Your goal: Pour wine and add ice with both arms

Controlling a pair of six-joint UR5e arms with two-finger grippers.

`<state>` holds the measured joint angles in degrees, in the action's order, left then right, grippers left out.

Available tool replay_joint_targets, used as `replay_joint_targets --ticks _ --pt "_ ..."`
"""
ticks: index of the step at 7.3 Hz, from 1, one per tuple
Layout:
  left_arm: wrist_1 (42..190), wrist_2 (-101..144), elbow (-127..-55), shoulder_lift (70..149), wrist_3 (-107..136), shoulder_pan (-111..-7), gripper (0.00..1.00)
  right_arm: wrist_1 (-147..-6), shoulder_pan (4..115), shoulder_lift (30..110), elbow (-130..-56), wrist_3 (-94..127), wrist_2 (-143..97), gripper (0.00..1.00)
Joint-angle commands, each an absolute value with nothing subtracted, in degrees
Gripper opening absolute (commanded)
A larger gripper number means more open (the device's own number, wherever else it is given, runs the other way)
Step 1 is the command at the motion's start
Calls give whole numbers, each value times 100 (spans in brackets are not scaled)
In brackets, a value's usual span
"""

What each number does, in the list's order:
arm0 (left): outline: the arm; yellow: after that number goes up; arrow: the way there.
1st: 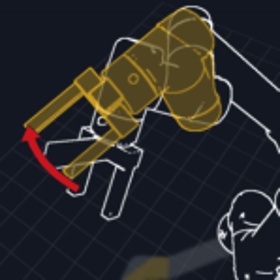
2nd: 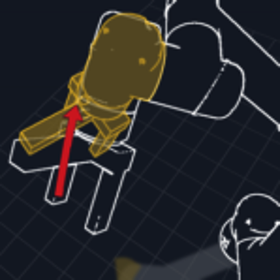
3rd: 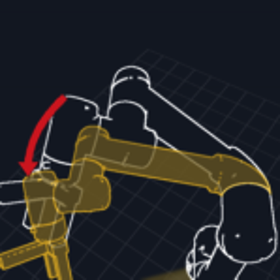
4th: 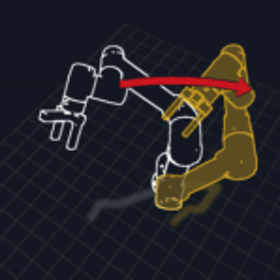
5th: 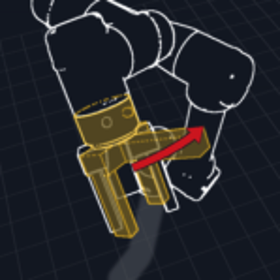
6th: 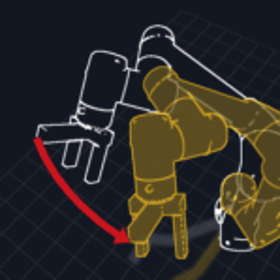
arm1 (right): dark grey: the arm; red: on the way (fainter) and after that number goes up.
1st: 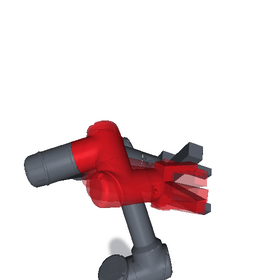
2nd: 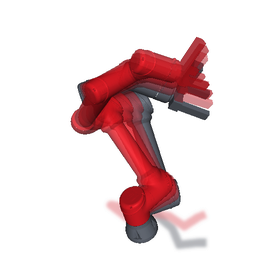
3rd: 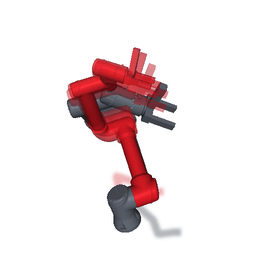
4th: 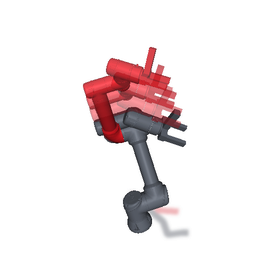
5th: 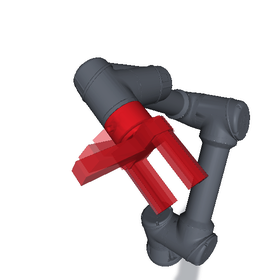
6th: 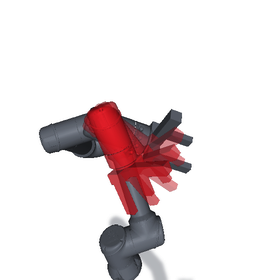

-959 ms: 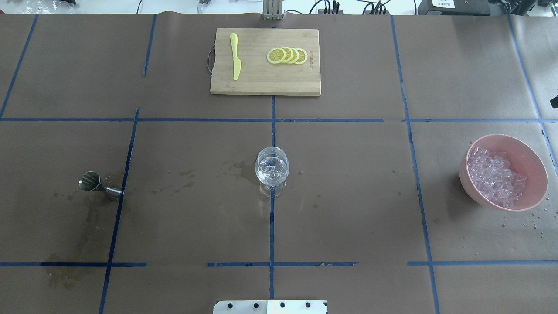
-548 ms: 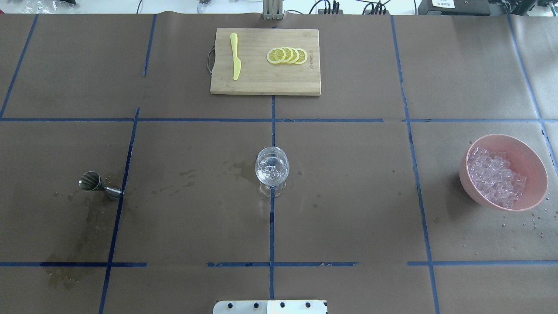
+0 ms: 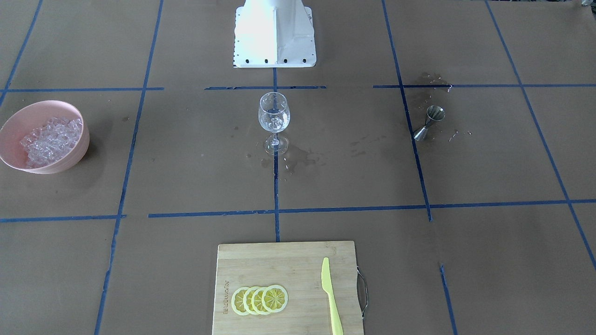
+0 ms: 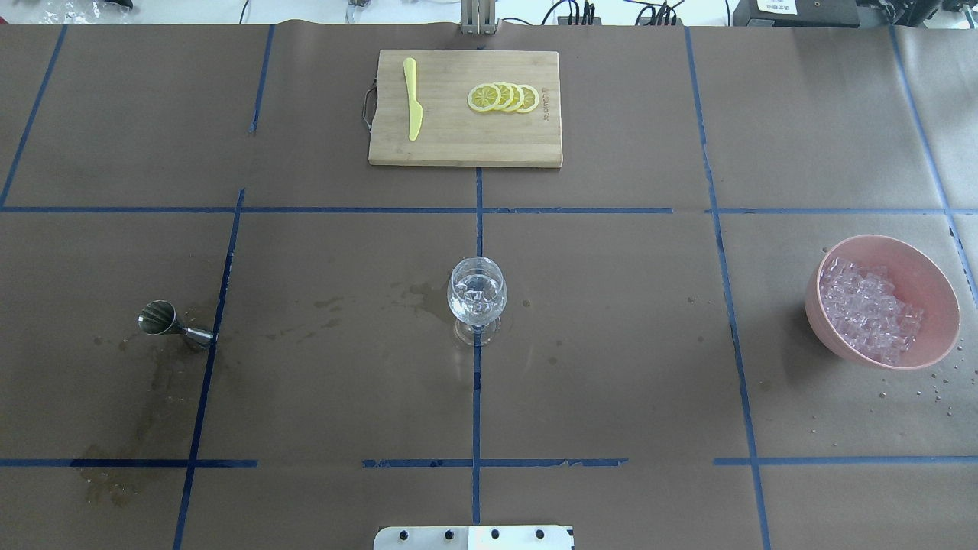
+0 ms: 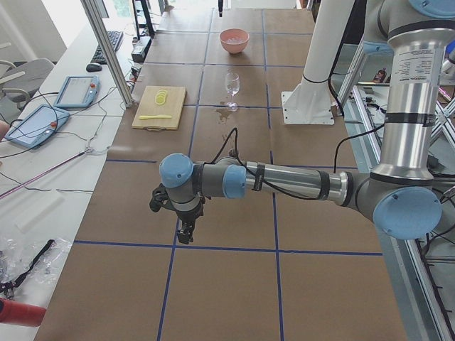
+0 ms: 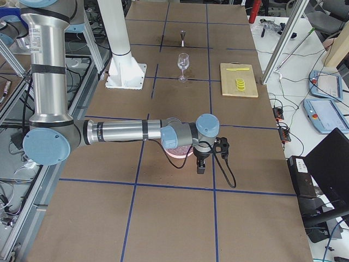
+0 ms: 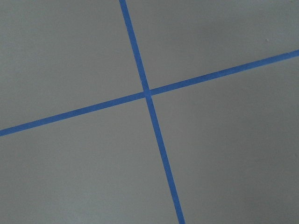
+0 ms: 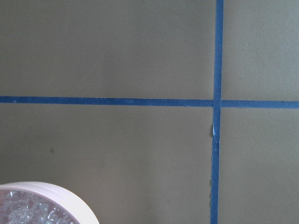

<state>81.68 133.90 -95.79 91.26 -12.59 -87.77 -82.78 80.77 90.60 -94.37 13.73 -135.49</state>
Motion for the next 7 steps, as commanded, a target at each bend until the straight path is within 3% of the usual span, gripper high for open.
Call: replay_joint_targets --ticks 1,7 --pt "7883 13395 -9721 9010 -1283 -8772 100 -8271 8077 9027 -9431 1380 -13561 100" --pt "7998 13701 -9782 9026 -1257 -8771 100 -8262 8077 8974 -9430 1318 -13676 100"
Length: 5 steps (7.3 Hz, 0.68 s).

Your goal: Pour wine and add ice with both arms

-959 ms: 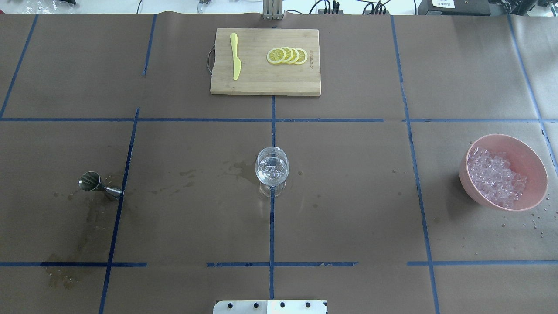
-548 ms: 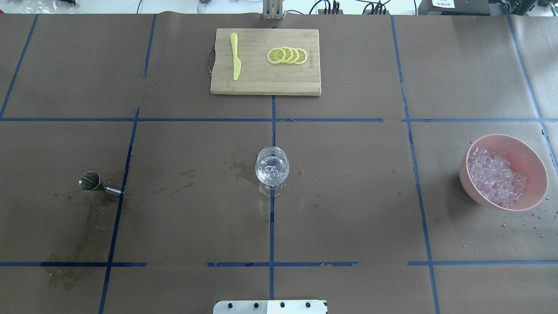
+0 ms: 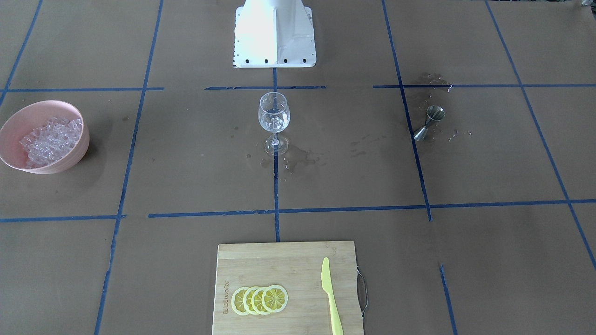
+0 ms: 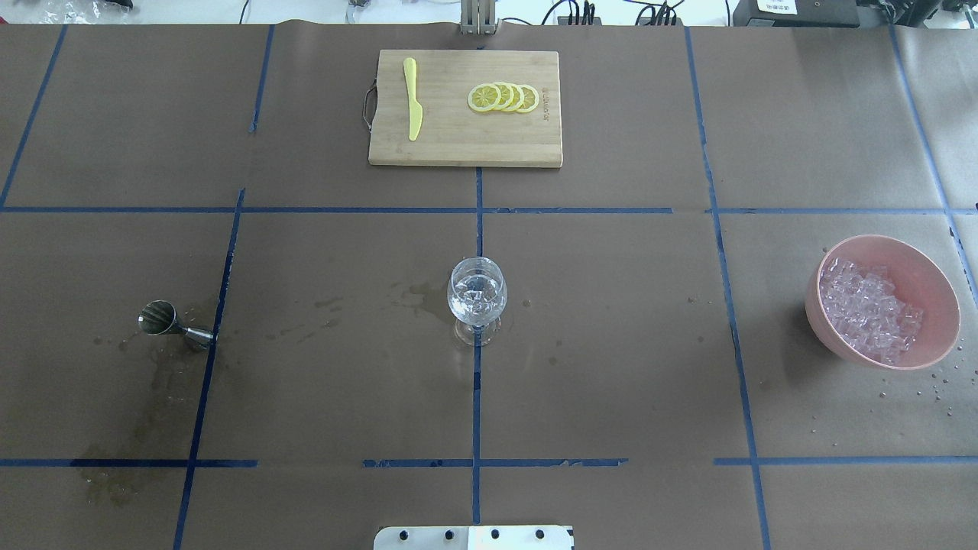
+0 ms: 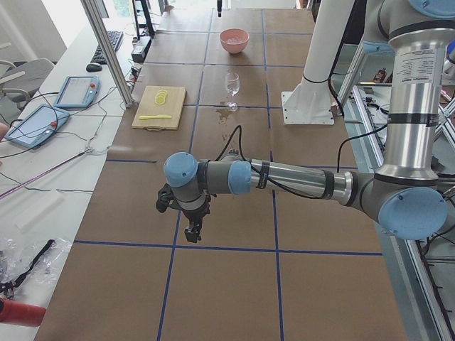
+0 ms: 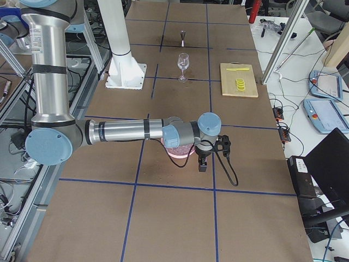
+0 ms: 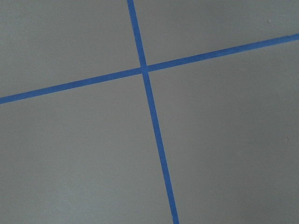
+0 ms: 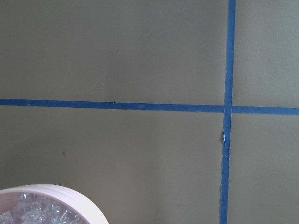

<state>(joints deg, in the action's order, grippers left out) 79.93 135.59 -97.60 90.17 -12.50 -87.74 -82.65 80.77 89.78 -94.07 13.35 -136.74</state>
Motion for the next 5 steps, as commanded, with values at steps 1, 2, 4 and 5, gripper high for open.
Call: replay_joint_targets --ticks 1,2,4,5 --pt "7998 13702 -9774 9026 -1266 -8771 100 -8262 8068 8956 -9439 1344 -13676 100" --pt "8007 13702 -9747 9052 -1248 -8771 100 -8262 8068 8939 -9439 1345 -13676 100" --pt "8007 13711 -9791 9070 -1239 -8771 100 -8270 8068 8930 -9422 1362 -13693 100" --pt "8007 13711 -9774 9096 -1248 -8763 100 -8271 8068 8904 -9387 1362 -13711 100"
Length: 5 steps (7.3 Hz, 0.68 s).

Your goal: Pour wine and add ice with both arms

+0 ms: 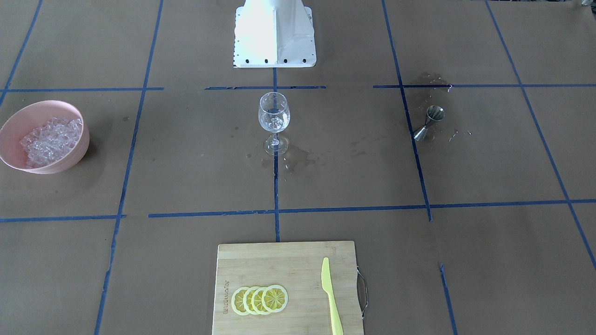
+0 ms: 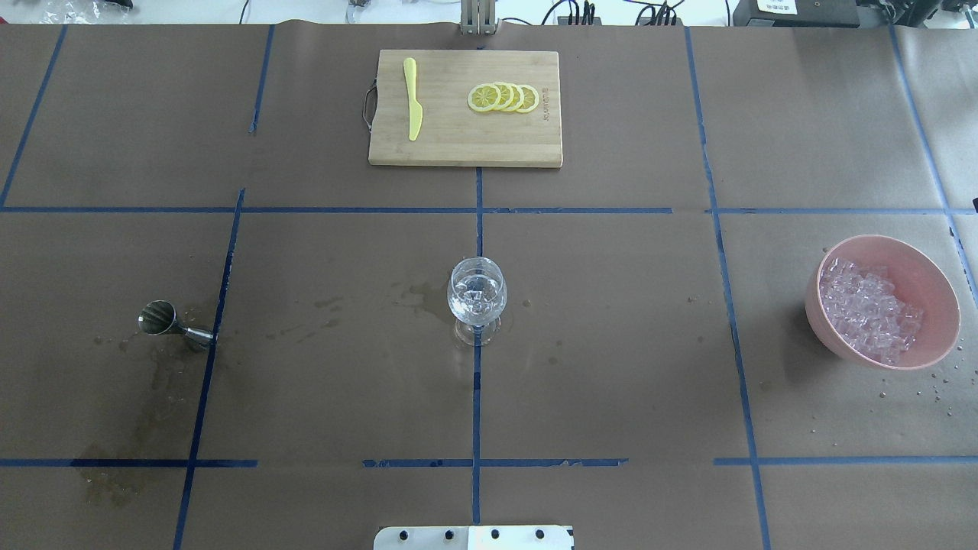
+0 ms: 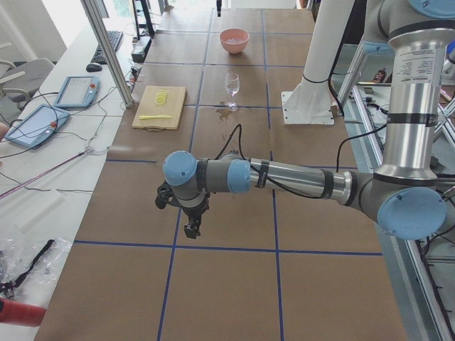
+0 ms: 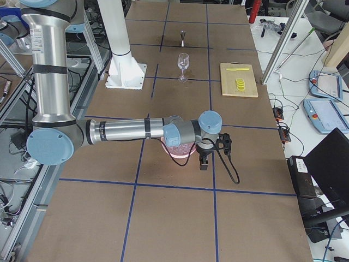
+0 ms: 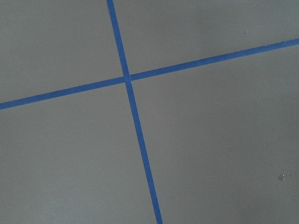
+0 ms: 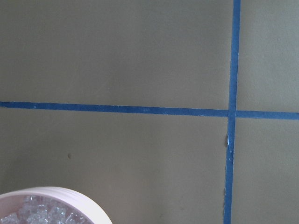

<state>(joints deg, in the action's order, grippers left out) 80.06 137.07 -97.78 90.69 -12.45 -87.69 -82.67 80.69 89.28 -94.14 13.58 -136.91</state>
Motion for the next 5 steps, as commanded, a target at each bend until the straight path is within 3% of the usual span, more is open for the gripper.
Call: replay_joint_targets --ticks 1,5 --pt "8007 13702 -9773 9105 -1248 -8763 100 -8271 8068 8895 -9387 1371 -13737 100" --pt "8007 13711 -9791 9114 -1248 -8754 100 -8271 8068 8912 -9387 1354 -13790 100"
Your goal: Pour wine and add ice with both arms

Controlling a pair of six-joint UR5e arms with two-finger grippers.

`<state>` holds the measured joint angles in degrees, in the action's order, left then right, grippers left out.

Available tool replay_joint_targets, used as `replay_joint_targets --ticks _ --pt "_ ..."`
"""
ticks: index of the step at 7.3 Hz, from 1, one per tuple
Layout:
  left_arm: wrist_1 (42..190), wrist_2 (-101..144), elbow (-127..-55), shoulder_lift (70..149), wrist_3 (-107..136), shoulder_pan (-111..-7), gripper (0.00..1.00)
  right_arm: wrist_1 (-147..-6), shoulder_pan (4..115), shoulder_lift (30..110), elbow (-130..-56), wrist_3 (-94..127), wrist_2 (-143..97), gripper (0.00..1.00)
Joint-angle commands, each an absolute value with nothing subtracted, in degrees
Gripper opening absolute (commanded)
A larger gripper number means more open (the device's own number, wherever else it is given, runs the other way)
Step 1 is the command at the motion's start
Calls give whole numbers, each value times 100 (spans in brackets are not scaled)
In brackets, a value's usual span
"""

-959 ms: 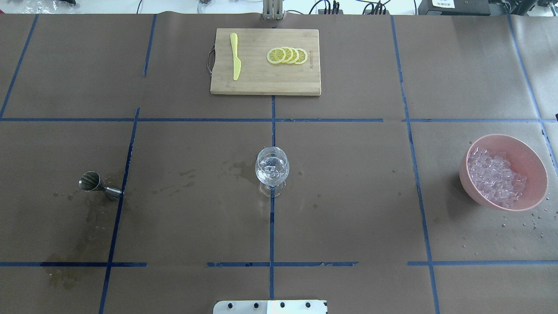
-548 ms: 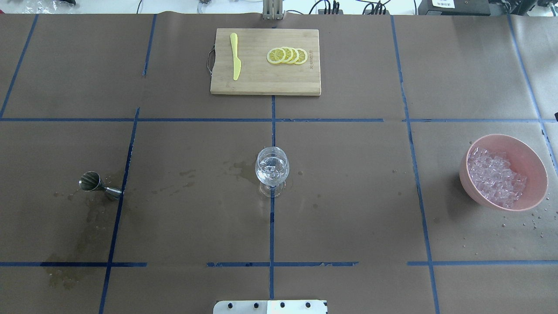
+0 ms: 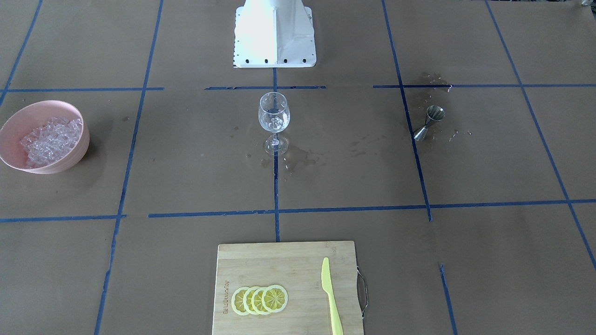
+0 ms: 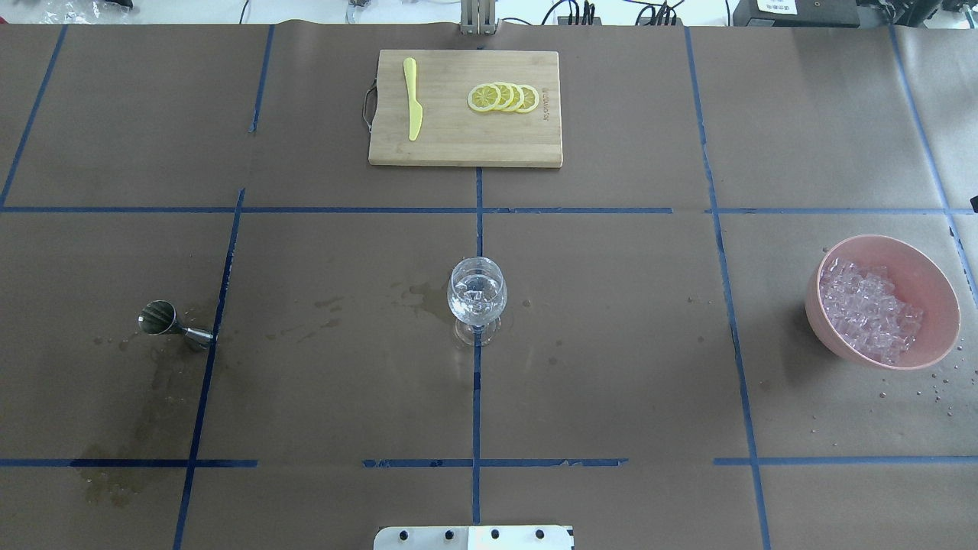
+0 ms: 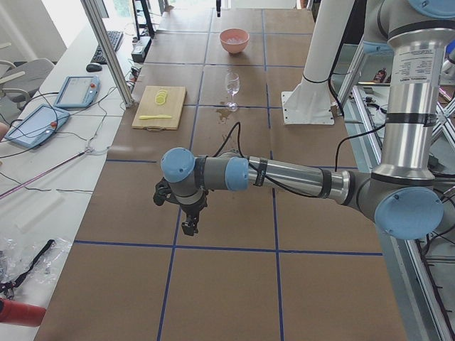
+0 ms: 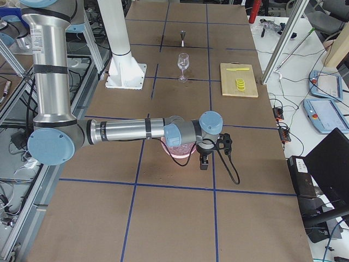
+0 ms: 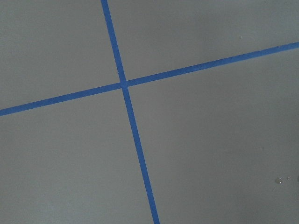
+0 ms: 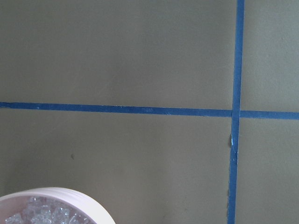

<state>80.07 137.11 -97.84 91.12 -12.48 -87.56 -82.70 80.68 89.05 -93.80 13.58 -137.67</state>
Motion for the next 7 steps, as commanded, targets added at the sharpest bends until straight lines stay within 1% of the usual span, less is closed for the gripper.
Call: replay_joint_targets --ticks 1,7 --pt "8007 13711 -9782 9123 -1248 -8754 100 -8271 8068 8912 -9404 1354 -13790 100" --pt "7981 13920 -9870 9211 -1213 -8754 100 -8253 8077 8912 -9466 1345 -13781 100"
